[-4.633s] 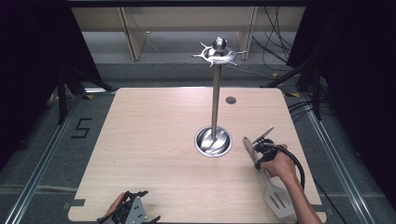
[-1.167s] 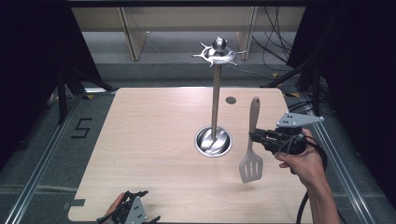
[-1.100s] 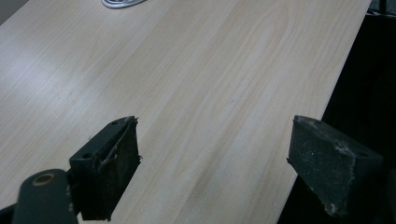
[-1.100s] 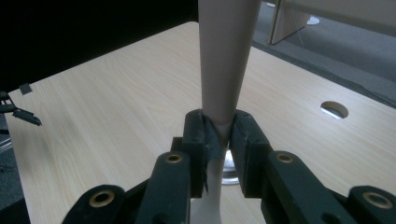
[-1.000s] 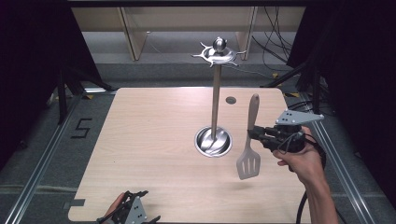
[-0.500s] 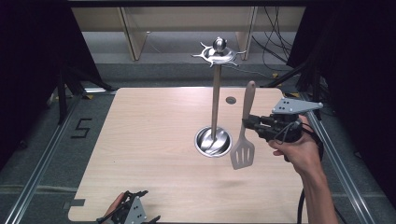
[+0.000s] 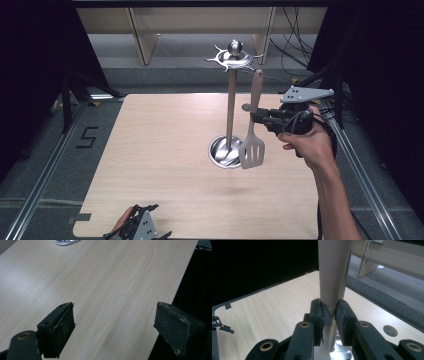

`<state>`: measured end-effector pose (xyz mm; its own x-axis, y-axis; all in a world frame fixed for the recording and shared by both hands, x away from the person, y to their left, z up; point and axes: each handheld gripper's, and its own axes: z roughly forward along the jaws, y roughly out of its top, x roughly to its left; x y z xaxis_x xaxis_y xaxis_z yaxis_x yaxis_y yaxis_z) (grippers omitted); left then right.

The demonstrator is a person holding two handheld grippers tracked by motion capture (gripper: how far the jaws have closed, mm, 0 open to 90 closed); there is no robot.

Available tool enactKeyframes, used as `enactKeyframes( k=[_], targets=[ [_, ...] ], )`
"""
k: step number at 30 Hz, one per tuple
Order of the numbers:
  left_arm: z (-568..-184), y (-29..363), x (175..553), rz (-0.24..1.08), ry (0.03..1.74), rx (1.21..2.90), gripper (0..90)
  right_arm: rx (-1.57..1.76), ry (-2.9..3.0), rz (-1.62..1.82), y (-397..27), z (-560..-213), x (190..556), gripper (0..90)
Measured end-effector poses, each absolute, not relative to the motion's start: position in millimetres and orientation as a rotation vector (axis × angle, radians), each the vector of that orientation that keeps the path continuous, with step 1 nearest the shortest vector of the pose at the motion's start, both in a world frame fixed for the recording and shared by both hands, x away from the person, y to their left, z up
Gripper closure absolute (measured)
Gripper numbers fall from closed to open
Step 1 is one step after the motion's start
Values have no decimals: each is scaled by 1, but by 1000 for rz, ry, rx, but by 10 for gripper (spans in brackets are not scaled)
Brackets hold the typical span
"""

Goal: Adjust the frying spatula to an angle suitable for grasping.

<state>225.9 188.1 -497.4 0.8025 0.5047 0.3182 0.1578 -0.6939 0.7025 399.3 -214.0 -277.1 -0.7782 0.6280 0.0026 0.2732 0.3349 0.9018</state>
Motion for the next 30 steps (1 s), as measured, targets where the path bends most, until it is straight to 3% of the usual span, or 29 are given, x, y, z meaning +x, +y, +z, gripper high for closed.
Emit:
enactKeyframes(
  k=[30],
  targets=[
    [-498,187,225,626,476,2310,156,834,2354,1385,-204,-275,422,772]
  ],
)
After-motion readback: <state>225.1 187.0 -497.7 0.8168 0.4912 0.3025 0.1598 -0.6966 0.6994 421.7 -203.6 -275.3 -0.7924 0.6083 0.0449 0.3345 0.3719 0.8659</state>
